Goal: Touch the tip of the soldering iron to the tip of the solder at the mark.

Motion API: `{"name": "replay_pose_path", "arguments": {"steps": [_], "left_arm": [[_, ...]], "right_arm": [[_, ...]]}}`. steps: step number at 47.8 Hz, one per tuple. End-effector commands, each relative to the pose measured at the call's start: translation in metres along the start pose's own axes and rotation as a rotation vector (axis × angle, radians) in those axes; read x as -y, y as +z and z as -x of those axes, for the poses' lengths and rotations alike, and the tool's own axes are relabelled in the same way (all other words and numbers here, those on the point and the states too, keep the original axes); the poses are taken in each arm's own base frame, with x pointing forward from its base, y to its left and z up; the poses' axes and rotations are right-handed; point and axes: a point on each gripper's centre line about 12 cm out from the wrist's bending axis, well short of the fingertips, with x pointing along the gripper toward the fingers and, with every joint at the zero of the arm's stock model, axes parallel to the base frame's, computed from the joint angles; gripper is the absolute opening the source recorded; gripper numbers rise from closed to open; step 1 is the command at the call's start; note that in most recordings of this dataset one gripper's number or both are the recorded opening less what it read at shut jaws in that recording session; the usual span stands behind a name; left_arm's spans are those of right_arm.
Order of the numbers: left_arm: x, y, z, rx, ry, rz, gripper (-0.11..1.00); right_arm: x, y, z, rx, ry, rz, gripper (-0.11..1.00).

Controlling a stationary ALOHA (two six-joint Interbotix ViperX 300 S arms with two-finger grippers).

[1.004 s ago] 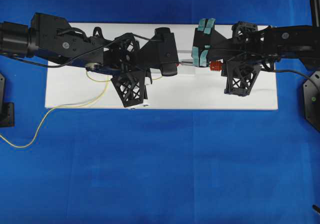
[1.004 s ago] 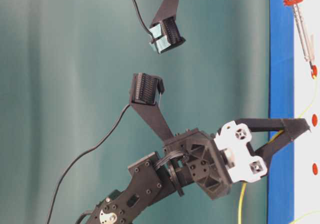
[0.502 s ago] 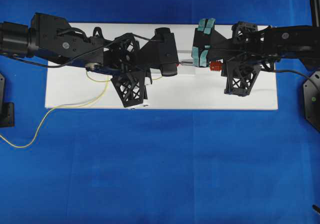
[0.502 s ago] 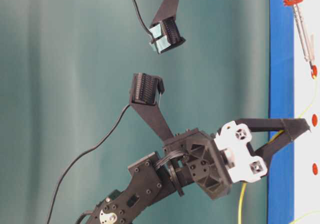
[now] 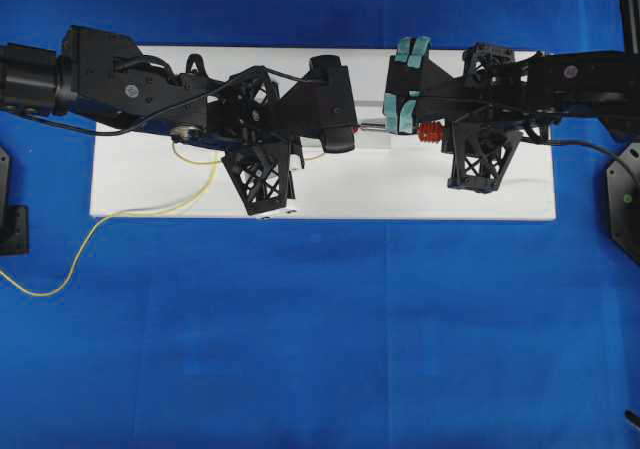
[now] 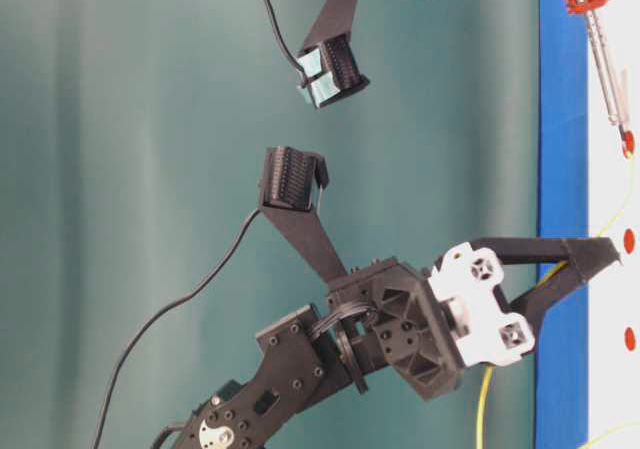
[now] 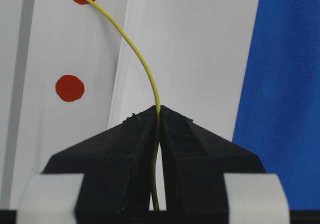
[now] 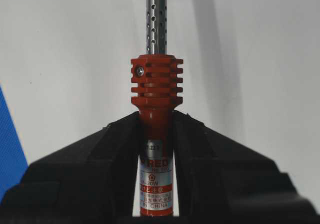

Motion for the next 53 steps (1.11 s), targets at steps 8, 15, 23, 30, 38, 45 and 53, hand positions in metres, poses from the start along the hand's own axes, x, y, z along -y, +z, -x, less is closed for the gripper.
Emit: {"name": "replay_pose_path", "arguments": {"steps": [8,15,23,30,38,45,53], "left_arm": [[0.002,0.012,0.008,0.04,-0.003,-0.004,0.0],[0.002,0.012,0.008,0.04,-0.003,-0.003,0.0],[0.001,0.012,0.008,0.04,-0.003,-0.001,0.0],[0.002,0.012,0.008,0.04,-0.003,-0.003,0.0],[0.002,0.013,0.009,0.041,-0.004,-0.003,0.0],[0.001,0.013,0.01,0.046,-0.002,-0.003,0.0],[0.001,0.018,0.026,0.078,-0.005,0.001,0.0]], "right_arm": [[-0.001,0.009,0.008,0.037,0.004,0.002,0.06],[0.0,0.009,0.008,0.038,0.004,0.0,0.06],[0.0,0.009,0.008,0.038,0.004,0.0,0.06],[0.0,0.009,0.008,0.038,0.004,0.0,0.06],[-0.001,0.009,0.008,0.038,0.004,0.002,0.06],[0.0,0.01,0.008,0.04,0.004,-0.001,0.06],[0.0,0.01,0.009,0.041,0.004,-0.001,0.06]]}}
